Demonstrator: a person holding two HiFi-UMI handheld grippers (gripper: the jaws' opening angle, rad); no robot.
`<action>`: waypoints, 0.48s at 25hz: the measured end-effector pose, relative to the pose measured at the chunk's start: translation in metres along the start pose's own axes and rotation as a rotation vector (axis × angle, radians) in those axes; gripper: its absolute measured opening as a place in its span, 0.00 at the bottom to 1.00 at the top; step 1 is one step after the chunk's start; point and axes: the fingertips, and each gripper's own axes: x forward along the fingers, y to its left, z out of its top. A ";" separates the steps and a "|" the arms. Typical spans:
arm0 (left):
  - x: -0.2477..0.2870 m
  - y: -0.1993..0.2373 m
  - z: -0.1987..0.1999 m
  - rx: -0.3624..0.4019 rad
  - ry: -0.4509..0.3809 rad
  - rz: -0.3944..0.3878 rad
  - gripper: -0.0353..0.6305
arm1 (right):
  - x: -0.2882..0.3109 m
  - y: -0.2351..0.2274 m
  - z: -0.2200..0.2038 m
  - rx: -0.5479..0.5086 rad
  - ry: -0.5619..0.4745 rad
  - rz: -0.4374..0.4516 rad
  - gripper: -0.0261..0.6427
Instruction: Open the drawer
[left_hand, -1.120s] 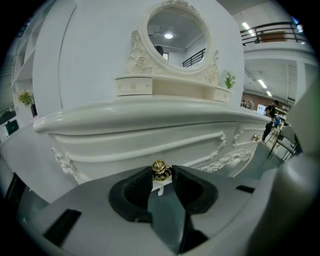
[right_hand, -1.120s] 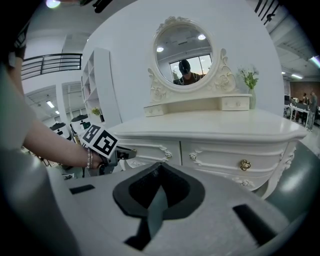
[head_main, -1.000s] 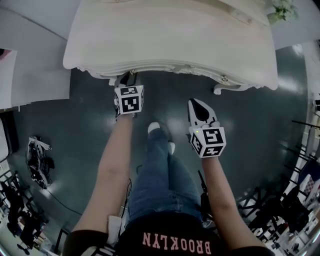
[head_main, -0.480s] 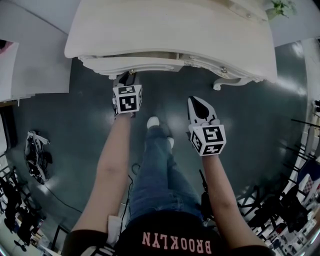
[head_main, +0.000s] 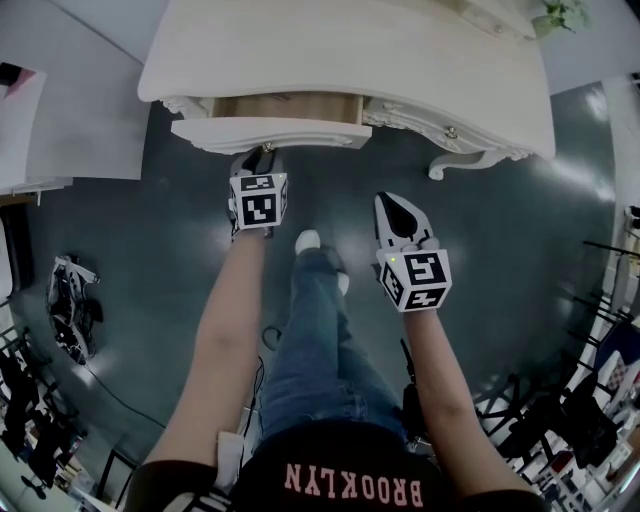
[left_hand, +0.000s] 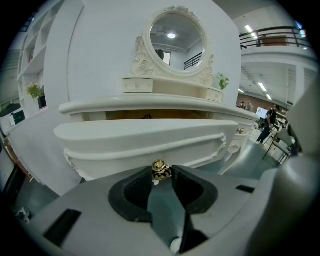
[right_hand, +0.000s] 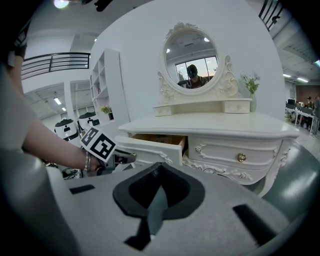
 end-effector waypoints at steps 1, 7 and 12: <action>-0.002 0.000 -0.002 0.000 -0.001 0.000 0.23 | -0.002 0.001 -0.002 -0.002 0.001 0.001 0.03; -0.014 -0.003 -0.016 0.004 -0.004 0.003 0.23 | -0.013 0.011 -0.012 -0.011 0.007 0.007 0.03; -0.027 -0.008 -0.028 -0.005 0.004 0.002 0.23 | -0.023 0.019 -0.016 -0.018 0.001 0.017 0.03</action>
